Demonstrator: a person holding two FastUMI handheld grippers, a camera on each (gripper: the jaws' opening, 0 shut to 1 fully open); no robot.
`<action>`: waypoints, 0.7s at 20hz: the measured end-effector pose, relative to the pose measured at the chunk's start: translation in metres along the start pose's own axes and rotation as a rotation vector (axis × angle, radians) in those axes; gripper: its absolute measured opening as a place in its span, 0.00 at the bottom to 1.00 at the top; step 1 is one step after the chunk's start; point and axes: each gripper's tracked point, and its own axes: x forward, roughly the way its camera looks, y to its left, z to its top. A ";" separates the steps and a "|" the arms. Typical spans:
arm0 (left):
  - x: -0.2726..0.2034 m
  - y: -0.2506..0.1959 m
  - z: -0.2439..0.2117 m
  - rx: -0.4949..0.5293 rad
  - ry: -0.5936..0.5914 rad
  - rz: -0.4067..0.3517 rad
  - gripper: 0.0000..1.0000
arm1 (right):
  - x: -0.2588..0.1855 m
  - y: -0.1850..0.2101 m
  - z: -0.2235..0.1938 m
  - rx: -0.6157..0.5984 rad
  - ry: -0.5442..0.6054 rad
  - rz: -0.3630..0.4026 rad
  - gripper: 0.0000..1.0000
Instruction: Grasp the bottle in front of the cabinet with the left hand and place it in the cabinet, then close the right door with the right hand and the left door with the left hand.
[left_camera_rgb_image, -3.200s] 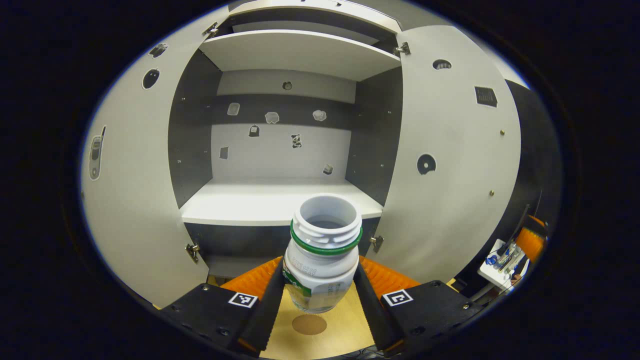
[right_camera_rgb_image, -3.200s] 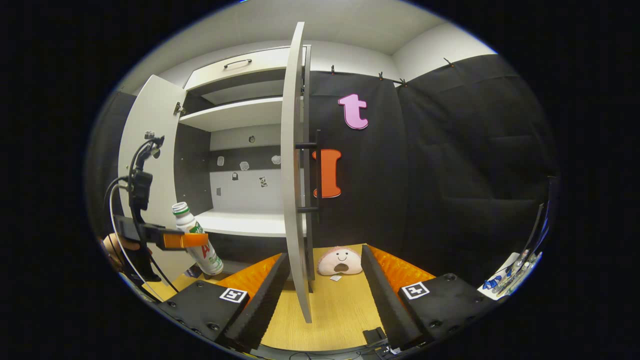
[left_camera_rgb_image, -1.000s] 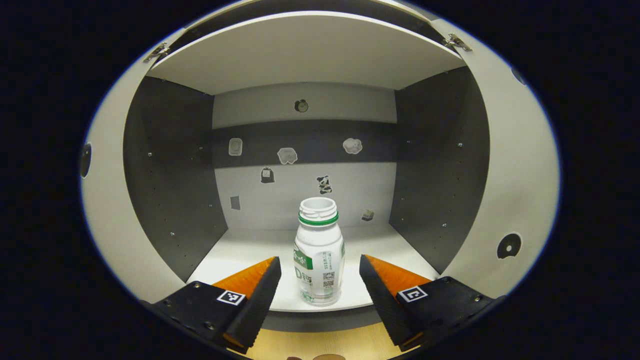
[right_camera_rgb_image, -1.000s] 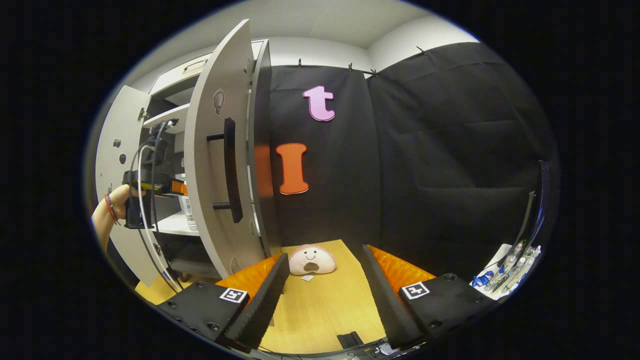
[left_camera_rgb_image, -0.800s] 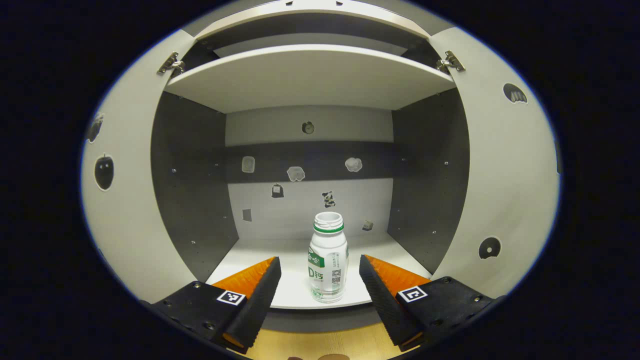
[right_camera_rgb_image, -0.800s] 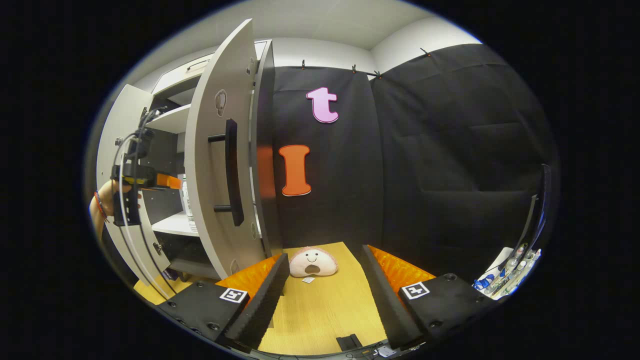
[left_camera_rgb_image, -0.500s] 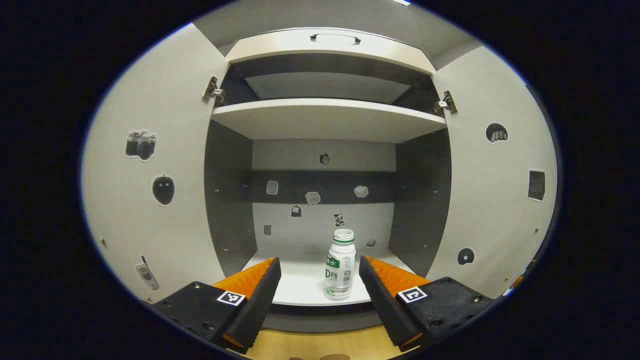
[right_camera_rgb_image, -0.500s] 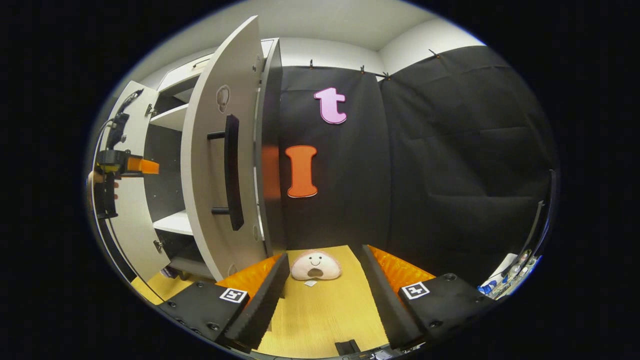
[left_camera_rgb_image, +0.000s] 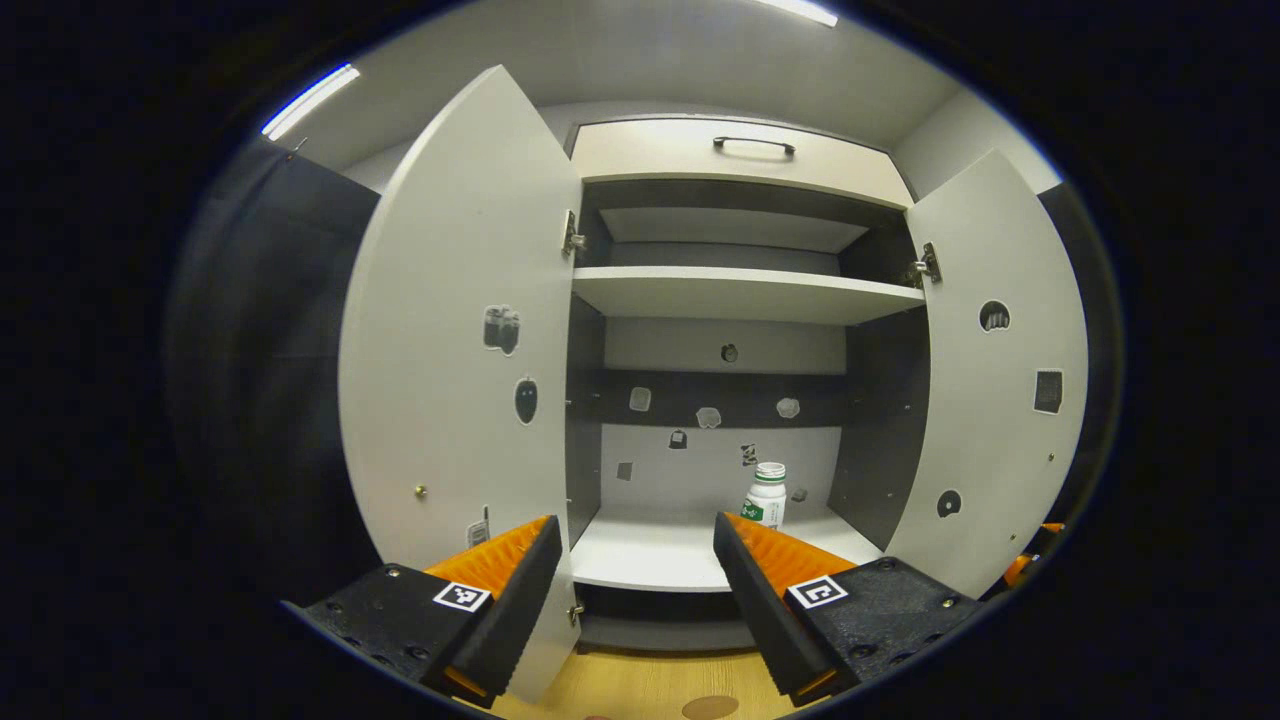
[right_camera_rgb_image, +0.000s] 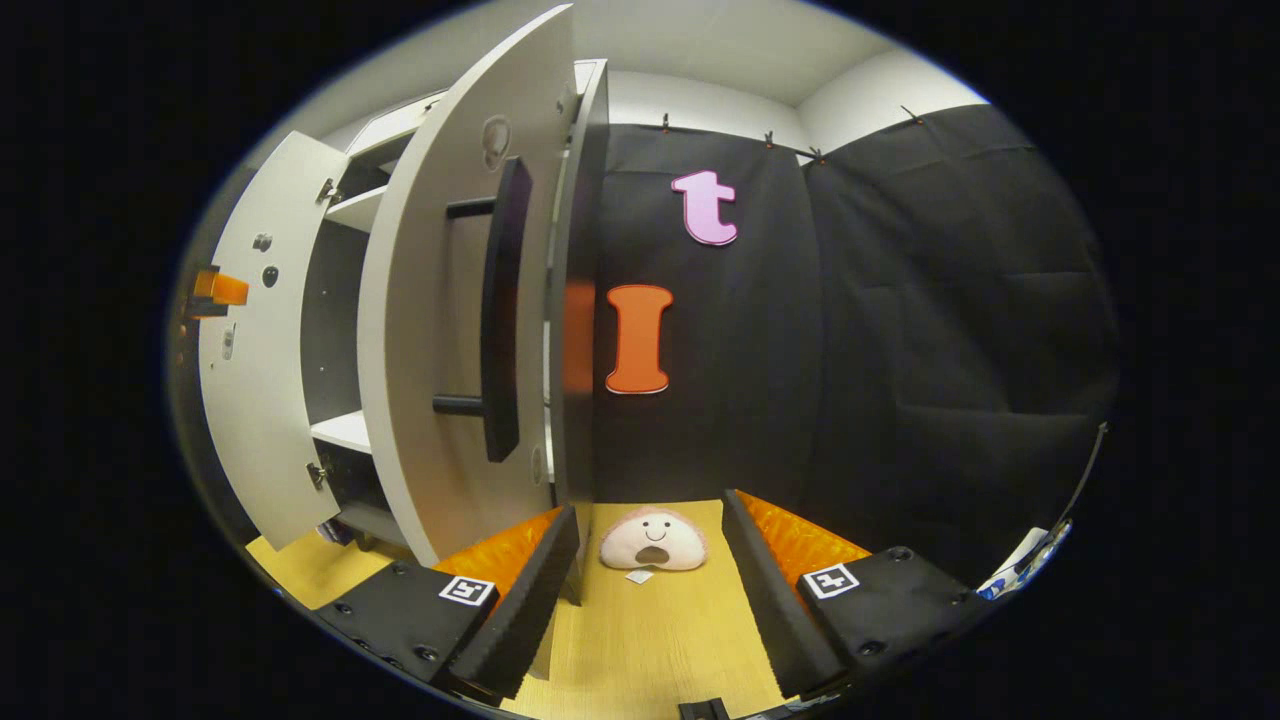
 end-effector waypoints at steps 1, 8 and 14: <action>-0.005 0.005 0.003 -0.006 -0.008 0.002 0.92 | 0.000 0.007 -0.002 -0.003 0.005 0.014 0.96; -0.030 0.017 0.006 -0.032 -0.013 -0.013 0.95 | 0.000 0.020 -0.012 -0.004 0.032 0.038 0.95; -0.044 0.034 0.000 -0.077 -0.020 -0.018 0.94 | -0.003 0.036 -0.008 -0.037 0.003 0.040 0.94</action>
